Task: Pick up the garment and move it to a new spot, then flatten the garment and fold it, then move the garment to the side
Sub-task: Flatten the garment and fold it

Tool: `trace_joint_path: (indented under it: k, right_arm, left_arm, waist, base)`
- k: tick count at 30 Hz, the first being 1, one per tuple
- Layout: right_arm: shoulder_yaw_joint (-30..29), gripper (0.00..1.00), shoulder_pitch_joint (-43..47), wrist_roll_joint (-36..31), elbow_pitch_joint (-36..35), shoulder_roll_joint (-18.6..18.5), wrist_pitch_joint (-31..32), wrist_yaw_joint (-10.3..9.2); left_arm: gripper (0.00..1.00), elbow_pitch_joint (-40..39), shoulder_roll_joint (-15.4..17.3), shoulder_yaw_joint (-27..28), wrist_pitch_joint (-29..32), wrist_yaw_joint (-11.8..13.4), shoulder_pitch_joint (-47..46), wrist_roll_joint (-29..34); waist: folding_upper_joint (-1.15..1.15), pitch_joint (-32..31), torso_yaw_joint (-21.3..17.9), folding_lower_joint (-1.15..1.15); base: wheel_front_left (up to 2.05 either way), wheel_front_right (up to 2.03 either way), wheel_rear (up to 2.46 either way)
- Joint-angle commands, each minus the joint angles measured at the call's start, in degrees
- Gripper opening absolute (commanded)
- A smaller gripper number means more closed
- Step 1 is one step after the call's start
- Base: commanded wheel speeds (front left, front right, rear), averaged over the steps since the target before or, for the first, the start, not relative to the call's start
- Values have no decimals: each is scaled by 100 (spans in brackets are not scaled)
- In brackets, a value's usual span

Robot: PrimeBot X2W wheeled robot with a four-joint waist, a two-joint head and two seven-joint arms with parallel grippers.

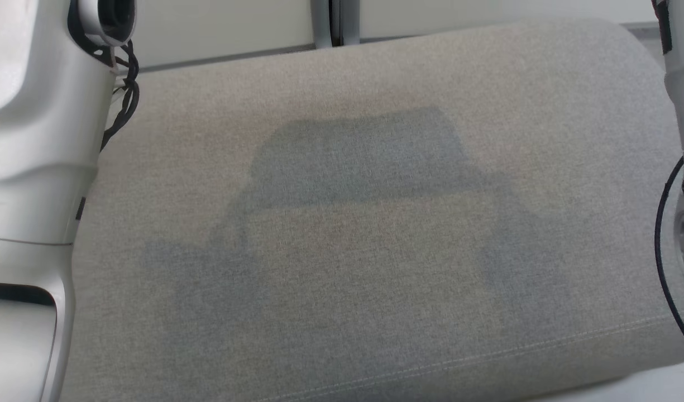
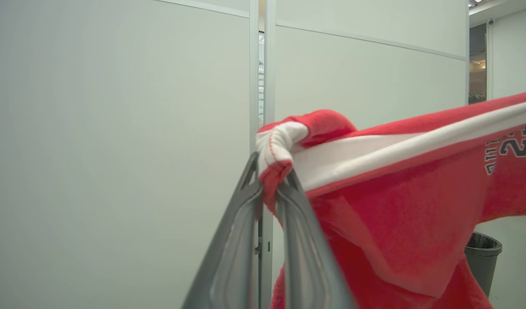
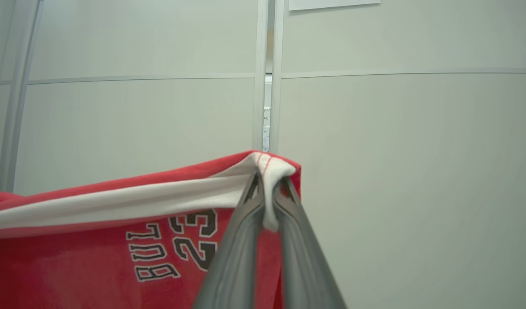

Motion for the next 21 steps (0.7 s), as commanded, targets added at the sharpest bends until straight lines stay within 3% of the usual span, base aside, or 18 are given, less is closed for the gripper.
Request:
trace_joint_path:
  k: [1, 6, 11, 21]
  right_arm:
    - [-95, 0, -23, -145, 198, 119, -226, -26]
    - [234, 0, 373, -132, 511, 377, -394, -25]
    - [989, 0, 1072, 290, 587, 516, -455, -20]
    - [2044, 0, 2133, 1264, -99, 76, -538, -19]
  left_arm:
    - [0, 319, 76, 82, -262, -76, -65, 51]
    - [0, 1038, 128, 53, -681, -315, 67, 71]
    - [0, 1639, 50, -18, -942, -656, 514, -45]
    - [0, 1741, -181, 154, -1200, -944, 1325, -285]
  waist:
    - [0, 1064, -238, 0]
    - [0, 1718, -457, 0]
    - [0, 2050, -546, 0]
    - [0, 1823, -369, 0]
  base:
    - [0, 0, 0]
    - [0, 0, 0]
    - [0, 0, 0]
    - [0, 0, 0]
